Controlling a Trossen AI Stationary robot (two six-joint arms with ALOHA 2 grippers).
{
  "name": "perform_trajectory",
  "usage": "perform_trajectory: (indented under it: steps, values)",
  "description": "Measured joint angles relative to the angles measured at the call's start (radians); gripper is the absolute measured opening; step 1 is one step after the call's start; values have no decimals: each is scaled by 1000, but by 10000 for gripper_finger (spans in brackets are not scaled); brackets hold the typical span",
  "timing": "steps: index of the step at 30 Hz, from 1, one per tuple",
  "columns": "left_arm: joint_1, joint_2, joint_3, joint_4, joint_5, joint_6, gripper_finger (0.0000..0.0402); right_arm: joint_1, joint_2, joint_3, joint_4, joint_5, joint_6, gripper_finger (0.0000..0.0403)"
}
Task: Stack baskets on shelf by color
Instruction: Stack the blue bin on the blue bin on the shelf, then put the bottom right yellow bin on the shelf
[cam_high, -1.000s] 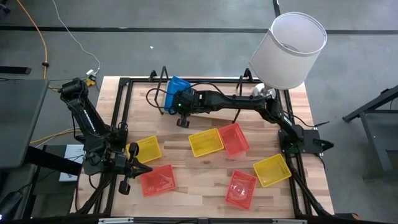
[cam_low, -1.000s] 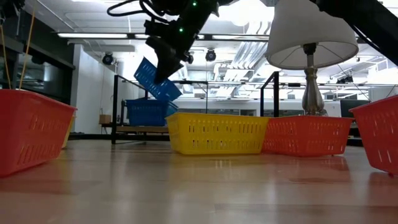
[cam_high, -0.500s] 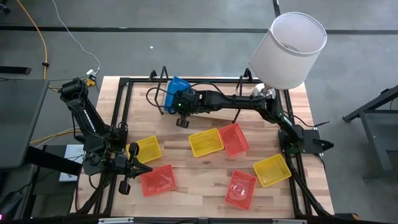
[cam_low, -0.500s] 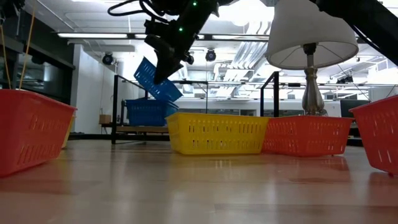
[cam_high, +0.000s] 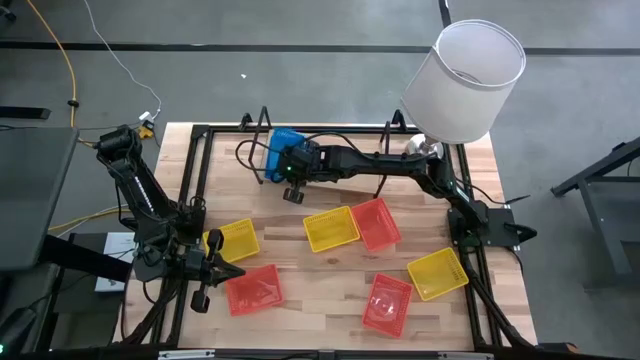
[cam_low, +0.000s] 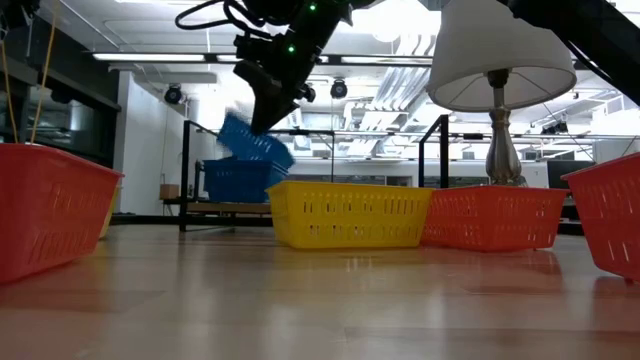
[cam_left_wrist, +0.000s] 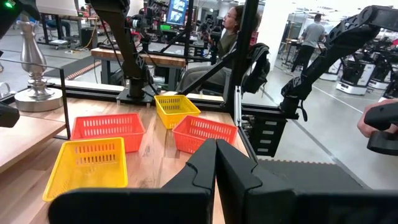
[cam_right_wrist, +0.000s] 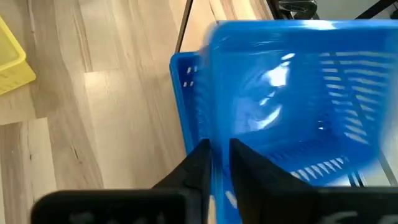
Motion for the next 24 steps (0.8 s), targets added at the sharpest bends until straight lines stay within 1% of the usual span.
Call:
perform_trajectory:
  steps: [6, 8, 10, 13, 18, 21, 24]
  values:
    - [0, 0, 0, 0, 0, 0, 0, 0, 0, 0, 1, 15, -23, 94]
    - [0, 0, 0, 0, 0, 0, 0, 0, 0, 1, -2, 37, -46, 105]
    - [0, 0, 0, -2, 0, 0, 0, 1, 1, 24, -42, 39, -69, 111]
    - [0, 0, 0, -13, 0, -6, 0, 3, 2, 83, -167, -5, -80, 114]
    - [0, 0, 0, -30, -18, -8, 0, 36, 0, 189, -480, -116, -31, 114]
    - [0, 1, 0, -35, -28, -8, 0, 82, 0, 200, -628, -141, -4, 114]
    - [0, 1, 0, -42, -28, -8, 0, 143, 0, 185, -712, -138, 32, 114]
